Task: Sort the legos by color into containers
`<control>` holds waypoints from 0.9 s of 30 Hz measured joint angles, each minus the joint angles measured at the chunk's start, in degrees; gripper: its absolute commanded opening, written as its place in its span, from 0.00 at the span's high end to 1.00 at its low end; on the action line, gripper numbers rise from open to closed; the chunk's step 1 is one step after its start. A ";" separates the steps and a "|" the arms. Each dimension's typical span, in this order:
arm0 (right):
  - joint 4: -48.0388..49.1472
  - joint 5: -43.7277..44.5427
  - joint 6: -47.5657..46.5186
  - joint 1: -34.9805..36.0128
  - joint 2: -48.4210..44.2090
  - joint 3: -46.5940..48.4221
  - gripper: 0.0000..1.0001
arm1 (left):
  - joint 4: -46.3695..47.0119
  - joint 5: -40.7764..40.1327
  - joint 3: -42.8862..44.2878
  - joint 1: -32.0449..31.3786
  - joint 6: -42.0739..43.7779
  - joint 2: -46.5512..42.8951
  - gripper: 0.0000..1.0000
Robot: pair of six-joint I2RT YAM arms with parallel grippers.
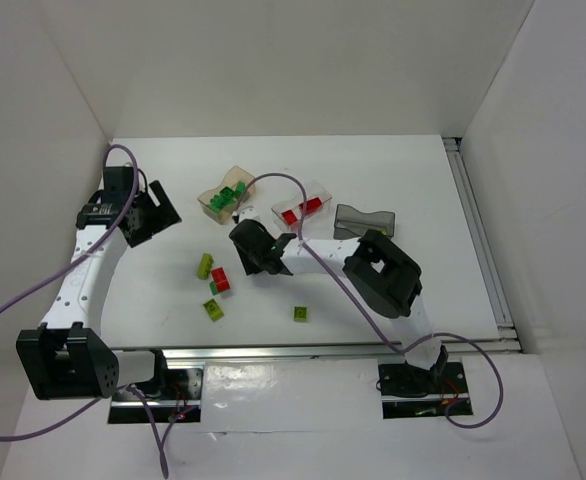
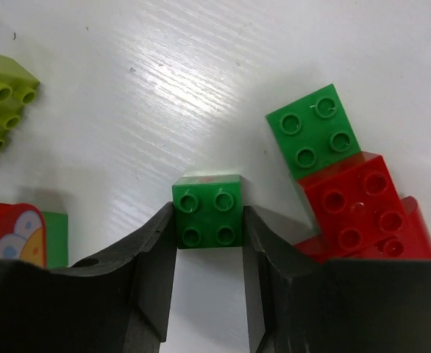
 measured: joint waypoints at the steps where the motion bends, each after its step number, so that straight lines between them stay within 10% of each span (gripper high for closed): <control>1: -0.02 0.20 -0.11 -0.09 0.11 0.22 0.68 | 0.00 -0.02 0.04 0.00 0.00 0.00 0.11; 11: -1.27 1.38 -1.92 -2.19 0.04 5.46 0.71 | -0.02 -0.04 0.13 0.00 0.13 0.00 0.11; 21: -0.76 0.70 -5.62 -9.55 12.02 34.71 0.70 | -0.07 0.28 0.61 0.00 0.35 0.09 0.11; 25: -0.31 -0.11 -5.88 -10.23 18.27 41.11 0.64 | 0.00 0.46 0.59 0.00 0.42 0.48 0.11; 27: 0.04 -0.66 -5.90 -10.36 20.96 43.21 0.40 | 0.02 0.66 0.57 0.00 0.57 0.61 0.11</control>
